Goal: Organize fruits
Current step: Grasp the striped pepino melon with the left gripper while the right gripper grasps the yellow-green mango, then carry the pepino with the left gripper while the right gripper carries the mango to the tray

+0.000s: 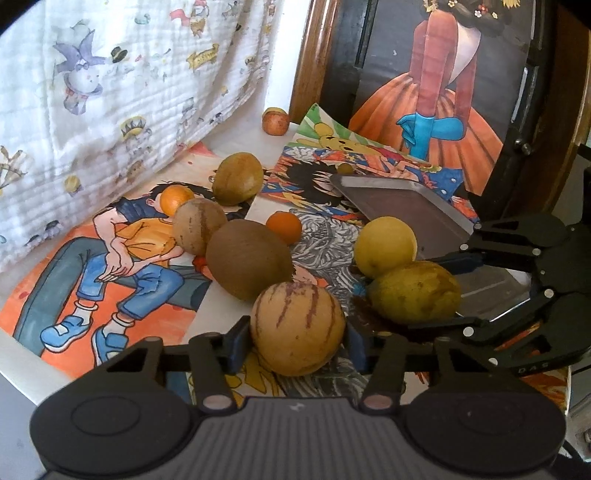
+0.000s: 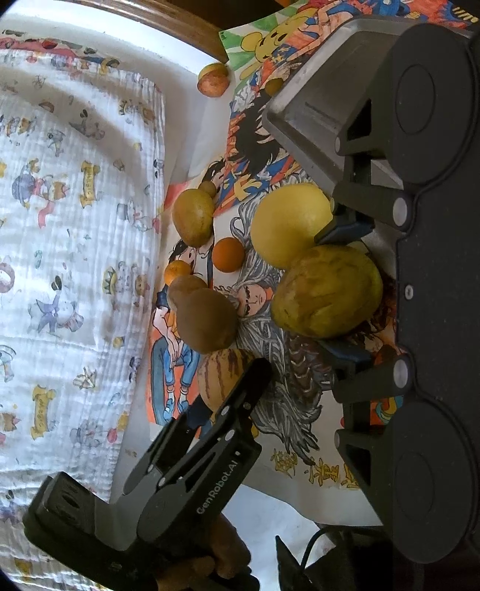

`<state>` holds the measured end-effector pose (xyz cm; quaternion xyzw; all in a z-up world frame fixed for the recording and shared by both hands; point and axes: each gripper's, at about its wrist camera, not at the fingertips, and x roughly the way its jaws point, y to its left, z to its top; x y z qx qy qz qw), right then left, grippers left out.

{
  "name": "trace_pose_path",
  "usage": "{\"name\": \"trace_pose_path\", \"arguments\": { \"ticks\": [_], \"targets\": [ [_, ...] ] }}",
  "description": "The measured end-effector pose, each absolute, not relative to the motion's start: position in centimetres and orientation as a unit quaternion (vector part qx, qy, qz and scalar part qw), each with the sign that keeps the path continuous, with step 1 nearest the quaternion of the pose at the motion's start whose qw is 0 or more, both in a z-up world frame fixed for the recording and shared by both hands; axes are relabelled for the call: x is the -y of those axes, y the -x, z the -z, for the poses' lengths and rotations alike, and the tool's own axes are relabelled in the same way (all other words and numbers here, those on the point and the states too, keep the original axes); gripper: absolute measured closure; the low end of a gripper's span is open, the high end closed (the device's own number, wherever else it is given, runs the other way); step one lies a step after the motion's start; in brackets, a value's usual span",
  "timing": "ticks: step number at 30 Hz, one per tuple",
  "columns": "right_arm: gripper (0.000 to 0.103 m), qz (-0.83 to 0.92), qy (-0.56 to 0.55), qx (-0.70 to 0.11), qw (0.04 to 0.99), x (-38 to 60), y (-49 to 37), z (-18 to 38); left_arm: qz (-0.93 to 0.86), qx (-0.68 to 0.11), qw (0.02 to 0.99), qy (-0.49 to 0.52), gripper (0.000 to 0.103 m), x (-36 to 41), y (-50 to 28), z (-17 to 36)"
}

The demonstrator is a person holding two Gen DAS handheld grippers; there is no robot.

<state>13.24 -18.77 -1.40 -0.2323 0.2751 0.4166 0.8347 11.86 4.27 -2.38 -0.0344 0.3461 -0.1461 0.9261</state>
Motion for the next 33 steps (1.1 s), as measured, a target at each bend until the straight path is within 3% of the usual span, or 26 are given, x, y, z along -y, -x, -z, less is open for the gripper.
{"name": "trace_pose_path", "arguments": {
  "ticks": [19,33],
  "targets": [
    [0.048,-0.388,0.116,-0.248,0.88,23.7,-11.5,-0.3,0.093,-0.322,0.936,0.104,0.048,-3.8,-11.0,0.7],
    [0.048,-0.273,0.064,-0.211,0.936,32.6,-19.6,-3.4,0.135,-0.275,0.947,0.101,0.047,3.8,-20.1,-3.1]
  ]
}}
